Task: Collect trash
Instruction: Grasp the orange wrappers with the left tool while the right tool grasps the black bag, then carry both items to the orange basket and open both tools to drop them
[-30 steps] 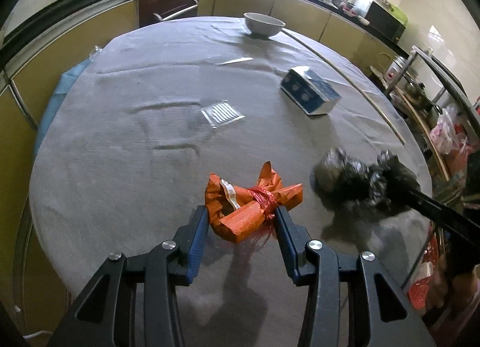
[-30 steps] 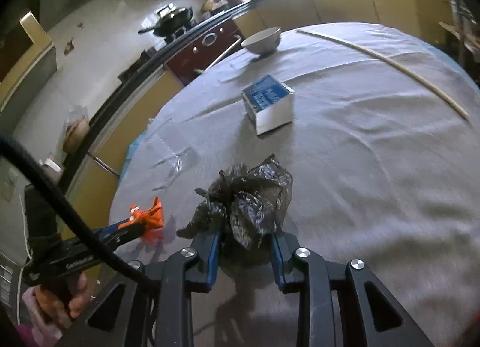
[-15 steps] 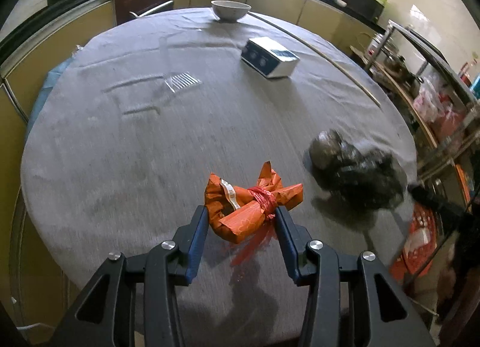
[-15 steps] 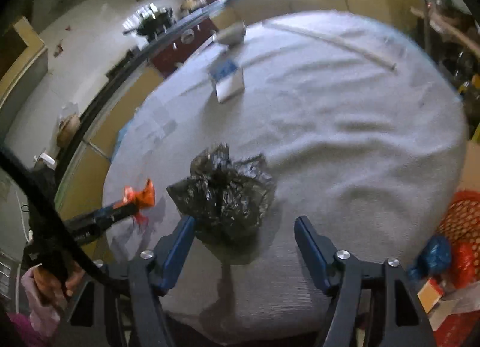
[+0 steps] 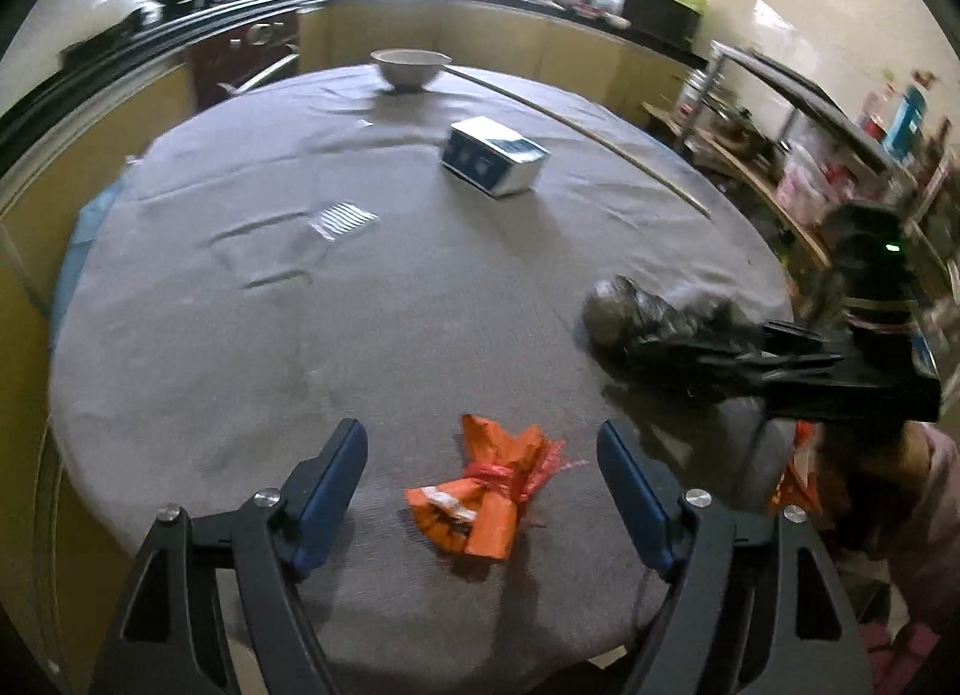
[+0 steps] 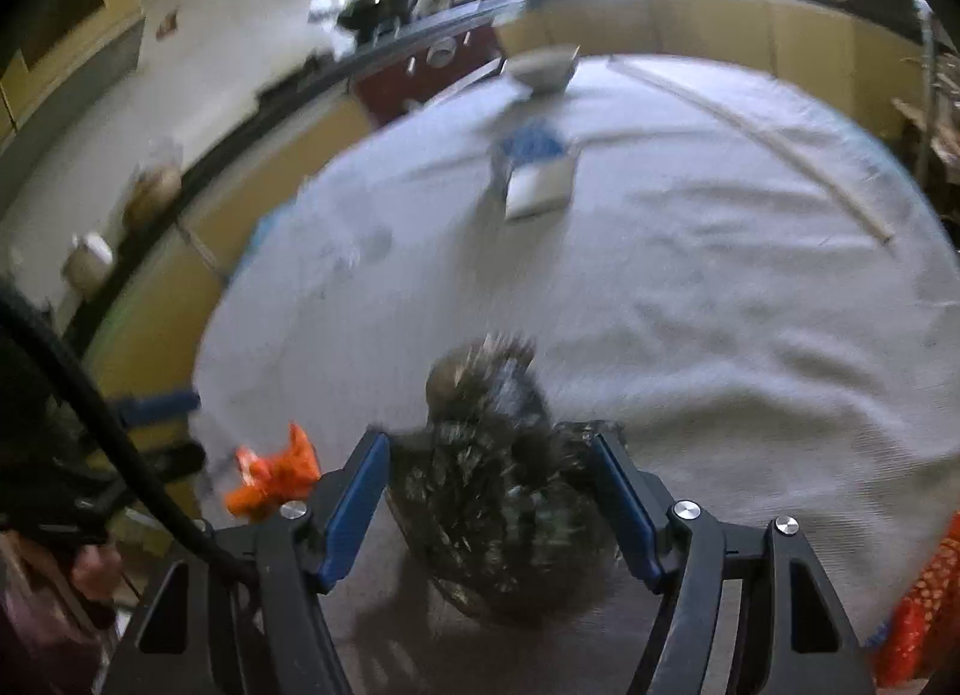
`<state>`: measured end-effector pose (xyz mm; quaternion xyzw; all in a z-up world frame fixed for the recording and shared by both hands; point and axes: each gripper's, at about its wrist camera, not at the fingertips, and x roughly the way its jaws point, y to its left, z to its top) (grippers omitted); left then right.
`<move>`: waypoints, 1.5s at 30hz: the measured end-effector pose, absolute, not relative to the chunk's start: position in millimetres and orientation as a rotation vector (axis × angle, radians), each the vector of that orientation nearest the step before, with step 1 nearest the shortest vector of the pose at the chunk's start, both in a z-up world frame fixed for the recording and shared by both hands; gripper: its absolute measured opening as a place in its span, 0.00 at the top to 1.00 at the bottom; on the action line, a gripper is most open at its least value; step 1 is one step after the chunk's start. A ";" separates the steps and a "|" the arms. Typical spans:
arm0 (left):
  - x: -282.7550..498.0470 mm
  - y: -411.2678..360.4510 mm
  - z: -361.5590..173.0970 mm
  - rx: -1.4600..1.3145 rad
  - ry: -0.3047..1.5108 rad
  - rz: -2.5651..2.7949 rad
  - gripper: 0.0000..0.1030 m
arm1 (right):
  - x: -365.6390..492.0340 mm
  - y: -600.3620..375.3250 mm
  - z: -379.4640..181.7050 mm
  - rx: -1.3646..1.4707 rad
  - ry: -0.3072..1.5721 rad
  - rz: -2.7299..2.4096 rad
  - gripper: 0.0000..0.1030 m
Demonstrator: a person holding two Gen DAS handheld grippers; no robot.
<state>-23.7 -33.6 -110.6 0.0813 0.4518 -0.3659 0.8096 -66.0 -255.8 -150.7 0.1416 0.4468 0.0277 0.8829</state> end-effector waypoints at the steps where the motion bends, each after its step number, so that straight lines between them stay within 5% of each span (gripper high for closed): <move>1: -23.5 -37.2 -115.8 0.192 0.976 -0.781 0.23 | -65.7 -253.9 -155.6 0.285 0.940 0.052 0.37; 2: -23.7 -41.9 -126.0 0.219 0.999 -0.762 0.23 | -66.4 -253.1 -161.6 0.288 0.953 0.050 0.56; 3: -23.0 -44.0 -132.2 0.223 1.015 -0.760 0.35 | -70.6 -253.9 -160.1 0.294 0.927 0.041 0.59; 4: -21.7 -45.0 -138.5 0.218 1.039 -0.770 0.61 | -73.7 -255.8 -159.1 0.308 0.918 0.041 0.60; 5: -20.2 -45.8 -143.3 0.211 1.062 -0.775 0.70 | -78.9 -258.5 -155.6 0.326 0.901 0.043 0.61; 29: -81.4 -137.9 -43.4 0.437 0.747 -0.749 0.71 | -222.4 -330.0 -62.4 0.443 0.603 -0.155 0.62; 45: -171.9 -242.6 -22.0 0.611 0.644 -0.877 0.71 | -338.8 -388.8 -58.2 0.522 0.509 -0.281 0.62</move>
